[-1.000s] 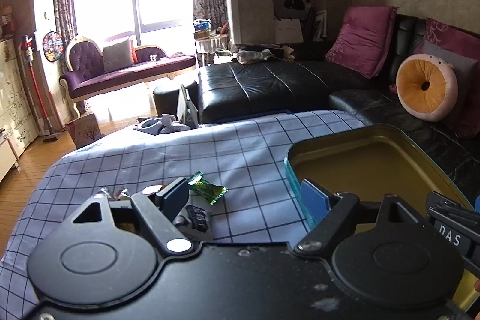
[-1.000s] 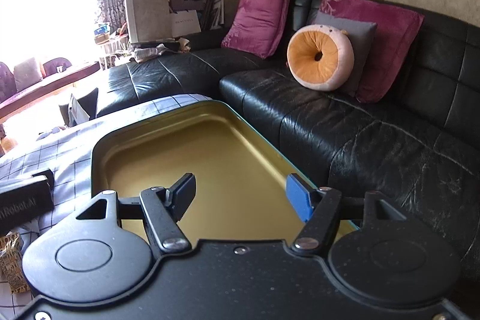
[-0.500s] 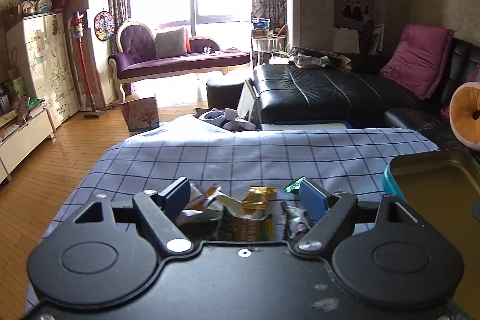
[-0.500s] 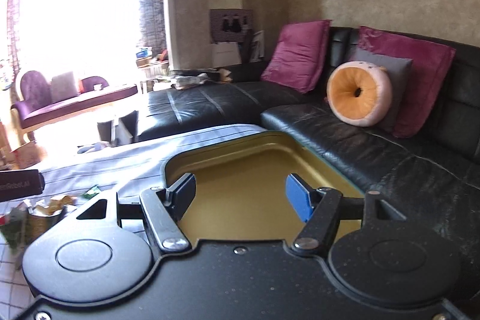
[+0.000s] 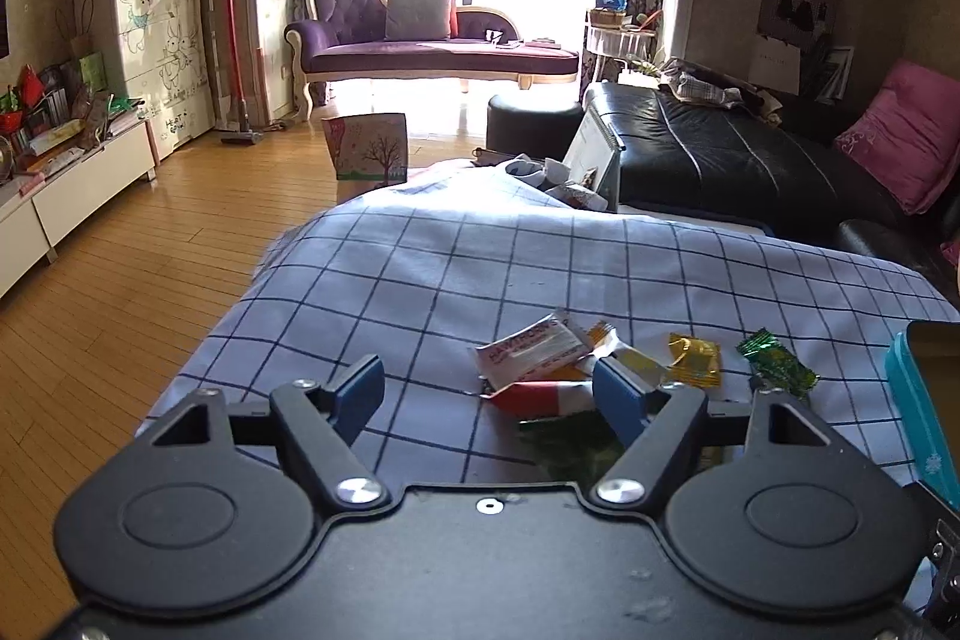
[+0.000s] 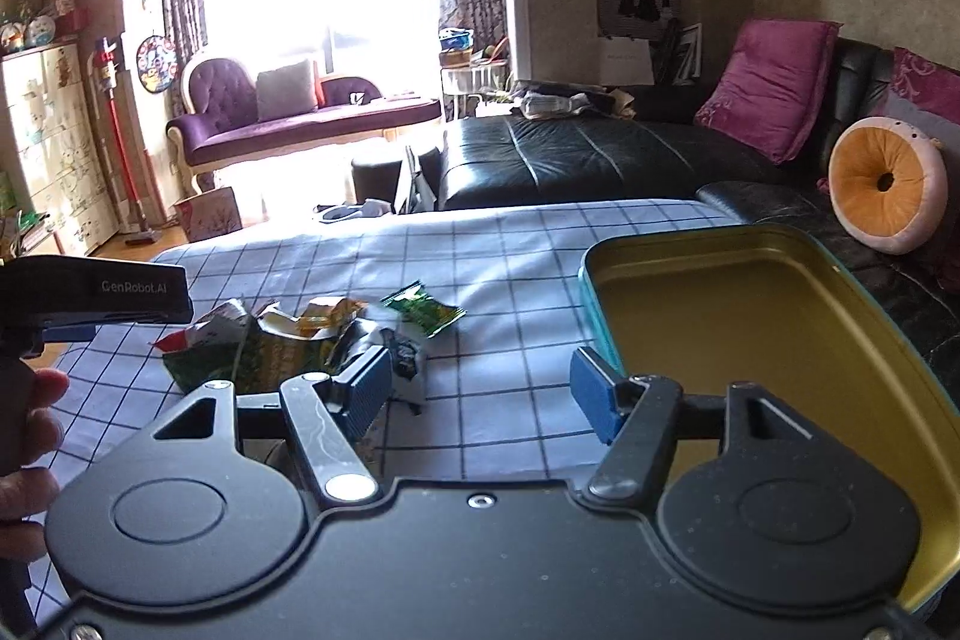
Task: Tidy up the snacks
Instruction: 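Move both tools over the snack pile on the checked bedspread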
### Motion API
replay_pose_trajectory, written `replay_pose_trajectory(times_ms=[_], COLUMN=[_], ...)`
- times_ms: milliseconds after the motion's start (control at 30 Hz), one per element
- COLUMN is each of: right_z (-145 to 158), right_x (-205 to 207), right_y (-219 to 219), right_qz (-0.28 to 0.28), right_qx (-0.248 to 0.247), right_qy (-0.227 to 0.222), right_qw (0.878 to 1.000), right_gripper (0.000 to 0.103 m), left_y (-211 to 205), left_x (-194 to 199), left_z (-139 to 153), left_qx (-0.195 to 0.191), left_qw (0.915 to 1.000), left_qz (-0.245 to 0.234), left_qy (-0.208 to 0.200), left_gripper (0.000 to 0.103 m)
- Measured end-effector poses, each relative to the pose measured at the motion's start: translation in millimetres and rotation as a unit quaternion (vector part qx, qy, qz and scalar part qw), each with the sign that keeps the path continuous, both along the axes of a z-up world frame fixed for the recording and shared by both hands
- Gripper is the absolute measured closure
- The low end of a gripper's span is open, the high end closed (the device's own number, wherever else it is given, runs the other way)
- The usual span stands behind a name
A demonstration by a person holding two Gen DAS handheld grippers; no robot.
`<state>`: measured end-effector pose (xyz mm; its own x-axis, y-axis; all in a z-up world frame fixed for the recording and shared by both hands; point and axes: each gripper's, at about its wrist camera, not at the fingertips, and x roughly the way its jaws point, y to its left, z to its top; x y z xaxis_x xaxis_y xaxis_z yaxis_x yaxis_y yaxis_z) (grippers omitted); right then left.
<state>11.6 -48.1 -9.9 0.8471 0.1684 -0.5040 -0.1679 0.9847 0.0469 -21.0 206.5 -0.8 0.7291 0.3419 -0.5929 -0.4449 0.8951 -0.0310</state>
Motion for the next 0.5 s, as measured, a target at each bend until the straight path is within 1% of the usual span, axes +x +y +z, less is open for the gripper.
replay_pose_trajectory(times_ms=[100,200,233,300,400,500], right_z=[-5.1,-12.6,-13.8,-17.8,-17.9,-16.7], right_x=[2.8,7.7,6.8,10.4,12.6,13.9], right_y=[9.5,16.3,19.1,21.5,23.2,26.3], right_qz=[0.018,0.040,0.047,0.058,0.059,0.069], right_qx=[-0.006,-0.002,0.004,0.014,0.019,0.007], right_qy=[0.022,0.063,0.078,0.103,0.115,0.117], right_qw=[1.000,0.997,0.996,0.993,0.991,0.991], right_gripper=[0.041,0.042,0.043,0.045,0.045,0.045], left_y=[9.7,20.6,23.2,24.4,27.2,28.6], left_x=[-1.3,2.3,3.6,3.5,3.6,5.2], left_z=[-4.6,-13.2,-16.0,-18.4,-20.3,-21.4], left_qx=[-0.007,-0.030,-0.034,-0.038,-0.059,-0.084], left_qw=[0.9999,0.9987,0.9981,0.9971,0.9952,0.9927], left_qz=[0.003,-0.012,-0.017,-0.029,-0.042,-0.053], left_qy=[0.013,0.040,0.048,0.060,0.066,0.068], left_gripper=[0.027,0.029,0.032,0.033,0.033,0.033])
